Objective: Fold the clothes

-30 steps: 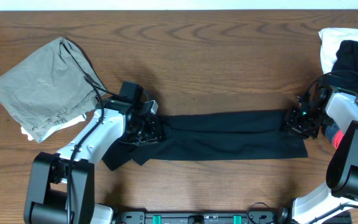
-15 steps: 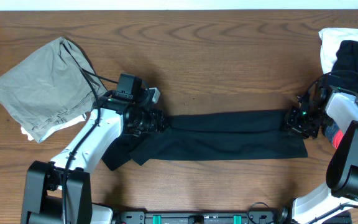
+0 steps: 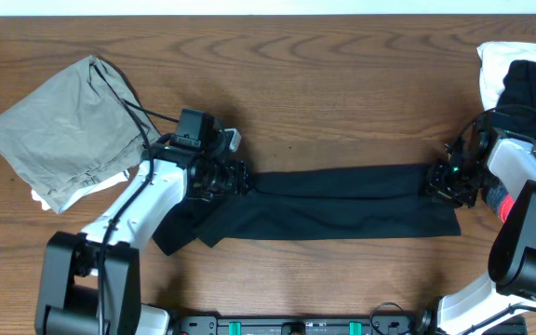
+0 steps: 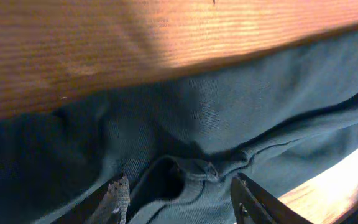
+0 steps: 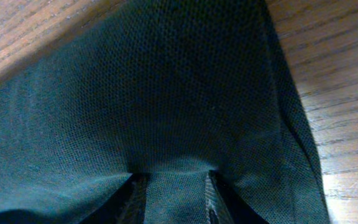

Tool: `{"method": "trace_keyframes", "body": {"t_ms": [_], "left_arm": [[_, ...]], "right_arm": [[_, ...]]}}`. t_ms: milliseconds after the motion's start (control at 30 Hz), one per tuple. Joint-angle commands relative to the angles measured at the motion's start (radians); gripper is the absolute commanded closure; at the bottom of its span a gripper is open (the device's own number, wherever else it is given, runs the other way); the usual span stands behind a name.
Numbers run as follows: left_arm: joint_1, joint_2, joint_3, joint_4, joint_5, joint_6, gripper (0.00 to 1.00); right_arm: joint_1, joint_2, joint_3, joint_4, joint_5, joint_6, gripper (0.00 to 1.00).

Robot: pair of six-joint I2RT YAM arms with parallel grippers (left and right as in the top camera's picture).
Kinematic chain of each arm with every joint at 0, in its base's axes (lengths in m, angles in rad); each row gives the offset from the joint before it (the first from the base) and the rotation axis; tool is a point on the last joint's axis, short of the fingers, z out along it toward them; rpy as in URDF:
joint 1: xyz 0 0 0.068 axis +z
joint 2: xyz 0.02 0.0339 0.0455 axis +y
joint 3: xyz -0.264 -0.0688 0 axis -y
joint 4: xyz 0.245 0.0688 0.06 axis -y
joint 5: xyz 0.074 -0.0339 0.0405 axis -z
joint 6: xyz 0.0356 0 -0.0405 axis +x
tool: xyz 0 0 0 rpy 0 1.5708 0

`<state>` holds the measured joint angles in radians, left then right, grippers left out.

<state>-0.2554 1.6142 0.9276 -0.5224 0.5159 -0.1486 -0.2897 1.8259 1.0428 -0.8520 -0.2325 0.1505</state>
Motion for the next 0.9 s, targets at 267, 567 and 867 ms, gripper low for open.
{"method": "trace_keyframes", "body": {"t_ms": [267,567,867], "left_arm": [[-0.061,0.045,0.024,0.037,-0.011,0.012,0.94],[-0.097,-0.025,0.097,0.100,0.008,-0.005,0.94],[-0.217,-0.020,0.100,0.139,0.005,0.108,0.94]], "right_arm": [[0.009,0.056,-0.018,0.007,0.052,-0.010,0.69],[0.008,0.056,-0.018,0.007,0.052,-0.010,0.69],[0.008,0.056,-0.018,0.008,0.053,-0.010,0.68]]}}
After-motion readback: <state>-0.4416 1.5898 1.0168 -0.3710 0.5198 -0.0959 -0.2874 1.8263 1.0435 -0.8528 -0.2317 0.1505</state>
